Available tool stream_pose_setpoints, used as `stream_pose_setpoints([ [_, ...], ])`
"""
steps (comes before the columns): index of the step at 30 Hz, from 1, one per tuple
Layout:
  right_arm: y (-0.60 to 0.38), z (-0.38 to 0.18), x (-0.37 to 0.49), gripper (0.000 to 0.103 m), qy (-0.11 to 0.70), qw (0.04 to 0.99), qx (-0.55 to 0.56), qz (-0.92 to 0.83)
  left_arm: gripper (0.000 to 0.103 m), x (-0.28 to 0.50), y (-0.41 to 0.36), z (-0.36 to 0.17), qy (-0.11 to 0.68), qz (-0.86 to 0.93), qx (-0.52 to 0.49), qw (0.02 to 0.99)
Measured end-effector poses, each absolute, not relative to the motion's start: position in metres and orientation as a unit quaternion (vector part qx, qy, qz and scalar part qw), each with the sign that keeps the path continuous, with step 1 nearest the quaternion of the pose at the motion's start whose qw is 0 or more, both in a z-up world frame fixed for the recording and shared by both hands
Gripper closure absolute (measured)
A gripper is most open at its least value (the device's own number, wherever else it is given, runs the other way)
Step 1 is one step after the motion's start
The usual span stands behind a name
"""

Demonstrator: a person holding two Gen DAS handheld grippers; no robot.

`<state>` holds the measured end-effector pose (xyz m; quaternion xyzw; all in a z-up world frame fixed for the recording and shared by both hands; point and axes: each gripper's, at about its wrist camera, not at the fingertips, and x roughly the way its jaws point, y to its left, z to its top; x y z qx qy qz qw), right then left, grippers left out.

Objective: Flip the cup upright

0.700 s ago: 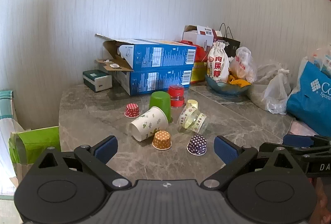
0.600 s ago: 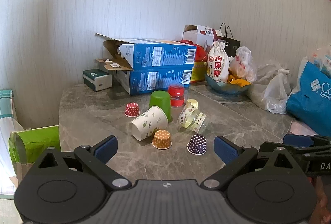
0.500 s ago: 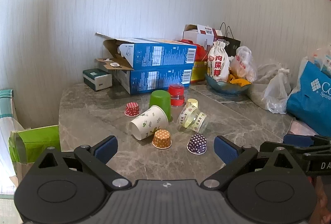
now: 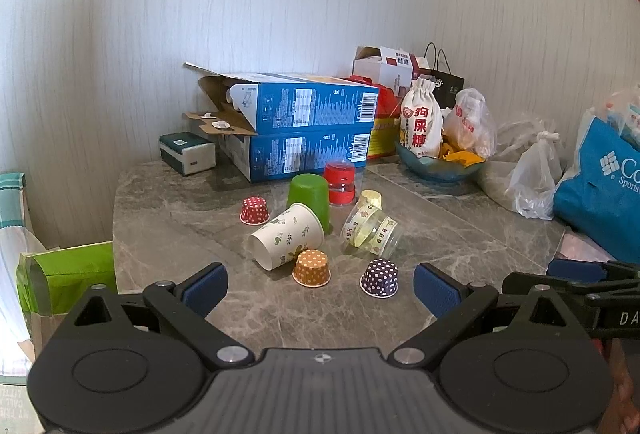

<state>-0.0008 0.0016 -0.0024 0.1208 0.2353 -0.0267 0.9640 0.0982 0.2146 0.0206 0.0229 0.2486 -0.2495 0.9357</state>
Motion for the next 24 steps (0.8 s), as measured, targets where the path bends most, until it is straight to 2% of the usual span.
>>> stream_pose_setpoints([
  [24, 0.0006, -0.0033, -0.0022, 0.002, 0.238, 0.963, 0.121, -0.03, 0.003, 0.0984, 0.2161, 0.0212, 0.25, -0.249, 0.022, 0.935],
])
